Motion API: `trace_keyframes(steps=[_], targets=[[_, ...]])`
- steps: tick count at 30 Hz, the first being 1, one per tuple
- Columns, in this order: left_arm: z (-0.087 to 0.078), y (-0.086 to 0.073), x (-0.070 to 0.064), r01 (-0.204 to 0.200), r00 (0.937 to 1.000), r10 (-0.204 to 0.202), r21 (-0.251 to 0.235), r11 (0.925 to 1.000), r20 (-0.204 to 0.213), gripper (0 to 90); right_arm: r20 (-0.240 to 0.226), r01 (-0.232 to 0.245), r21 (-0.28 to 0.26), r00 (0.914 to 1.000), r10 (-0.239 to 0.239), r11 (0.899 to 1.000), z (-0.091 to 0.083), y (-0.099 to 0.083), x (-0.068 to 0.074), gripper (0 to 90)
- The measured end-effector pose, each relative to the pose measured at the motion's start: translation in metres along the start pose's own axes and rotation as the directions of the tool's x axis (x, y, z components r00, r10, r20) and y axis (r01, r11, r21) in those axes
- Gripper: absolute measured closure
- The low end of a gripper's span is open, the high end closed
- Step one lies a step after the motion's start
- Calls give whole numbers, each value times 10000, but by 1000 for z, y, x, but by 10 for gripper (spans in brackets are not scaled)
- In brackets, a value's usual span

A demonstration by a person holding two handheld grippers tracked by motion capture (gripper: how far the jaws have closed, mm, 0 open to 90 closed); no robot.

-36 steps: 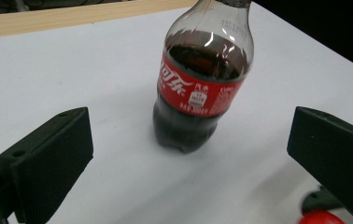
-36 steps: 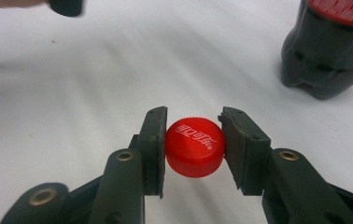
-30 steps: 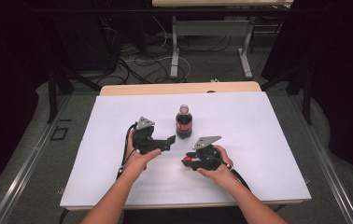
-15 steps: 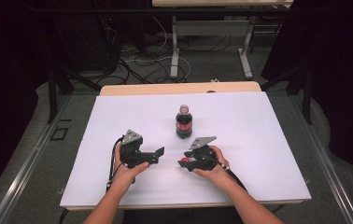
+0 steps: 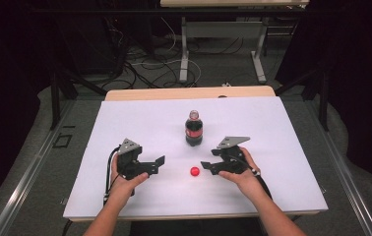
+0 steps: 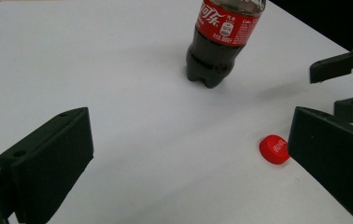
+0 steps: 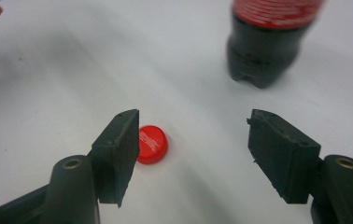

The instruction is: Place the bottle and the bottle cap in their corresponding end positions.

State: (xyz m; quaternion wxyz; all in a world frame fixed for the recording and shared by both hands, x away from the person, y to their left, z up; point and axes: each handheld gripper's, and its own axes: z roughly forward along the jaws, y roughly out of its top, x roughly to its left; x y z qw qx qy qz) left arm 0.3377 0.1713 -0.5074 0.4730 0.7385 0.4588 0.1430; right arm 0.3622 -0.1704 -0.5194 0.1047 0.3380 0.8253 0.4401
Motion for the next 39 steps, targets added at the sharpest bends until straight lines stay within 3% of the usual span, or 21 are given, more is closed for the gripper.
trace_keyframes(steps=[8,11,13,17,20,22,25,27,32,39], targets=[[-13,-3,7,54,9997,-57,-97,9999,-252,8,720,-715,-601,9945,758,9956,-41,-12,-28,357],[-19,-5,10,134,9992,-139,-117,9998,-379,9,747,-1260,-479,9888,1293,9909,-56,-18,-36,384],[-22,-8,13,167,9988,-171,-85,9998,-467,12,975,-1332,-503,9857,1376,9898,-63,-23,-41,371],[-29,-13,20,281,9972,-283,-37,9996,-695,14,1375,-2002,-617,9686,2070,9778,-75,-37,-51,330],[-33,-17,26,327,9954,-328,-28,9995,-895,16,1915,-1786,-807,9627,1911,9806,-82,-48,-58,189],[-35,-21,29,413,9934,-415,-41,9991,-1070,16,2311,-1815,-959,9523,1993,9787,-86,-55,-64,152],[-37,-26,35,404,9903,-413,-95,9991,-1331,16,2866,-2075,-1338,9280,2383,9690,-93,-66,-72,108],[-37,-29,38,521,9899,-531,-113,9986,-1317,16,2930,-2115,-1443,9240,2459,9667,-95,-72,-75,0],[-33,-34,45,604,9865,-605,-50,9982,-1520,16,3414,-2270,-1902,8969,2811,9551,-97,-84,-78,0],[-31,-37,52,760,9838,-738,73,9971,-1636,16,3587,-2348,-1912,8871,2905,9530,-95,-91,-79,0]])
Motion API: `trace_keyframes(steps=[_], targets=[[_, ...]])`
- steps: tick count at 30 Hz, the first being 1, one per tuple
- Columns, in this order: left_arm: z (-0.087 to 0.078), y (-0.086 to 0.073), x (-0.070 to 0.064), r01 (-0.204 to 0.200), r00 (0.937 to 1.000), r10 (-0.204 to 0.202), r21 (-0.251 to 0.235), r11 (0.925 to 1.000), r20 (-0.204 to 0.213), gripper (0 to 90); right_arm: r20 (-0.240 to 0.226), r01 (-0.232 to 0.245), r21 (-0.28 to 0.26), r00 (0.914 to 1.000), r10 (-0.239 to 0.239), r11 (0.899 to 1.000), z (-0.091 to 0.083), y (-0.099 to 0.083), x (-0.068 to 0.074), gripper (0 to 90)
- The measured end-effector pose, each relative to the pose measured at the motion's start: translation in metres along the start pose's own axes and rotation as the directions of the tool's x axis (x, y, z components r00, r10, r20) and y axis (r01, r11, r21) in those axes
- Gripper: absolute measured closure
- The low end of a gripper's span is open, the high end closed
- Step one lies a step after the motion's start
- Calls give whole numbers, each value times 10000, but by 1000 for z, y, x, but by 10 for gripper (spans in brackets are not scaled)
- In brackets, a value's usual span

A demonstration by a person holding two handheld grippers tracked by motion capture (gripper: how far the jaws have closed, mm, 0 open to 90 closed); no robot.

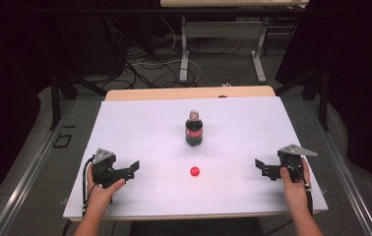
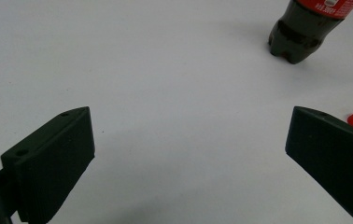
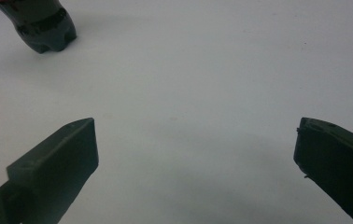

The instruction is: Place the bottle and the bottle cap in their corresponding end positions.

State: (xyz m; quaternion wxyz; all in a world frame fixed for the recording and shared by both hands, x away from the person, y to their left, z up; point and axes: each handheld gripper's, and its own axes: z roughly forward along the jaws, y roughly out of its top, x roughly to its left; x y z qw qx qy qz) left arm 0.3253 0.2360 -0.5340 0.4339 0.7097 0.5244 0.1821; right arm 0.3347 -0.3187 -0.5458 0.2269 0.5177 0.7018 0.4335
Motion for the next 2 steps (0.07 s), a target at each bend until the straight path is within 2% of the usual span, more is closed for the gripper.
trace_keyframes(steps=[2], targets=[[0,0,0,51,10000,-51,-39,10000,-10,16,32,24,20,10000,-24,10000,0,0,1,0]])
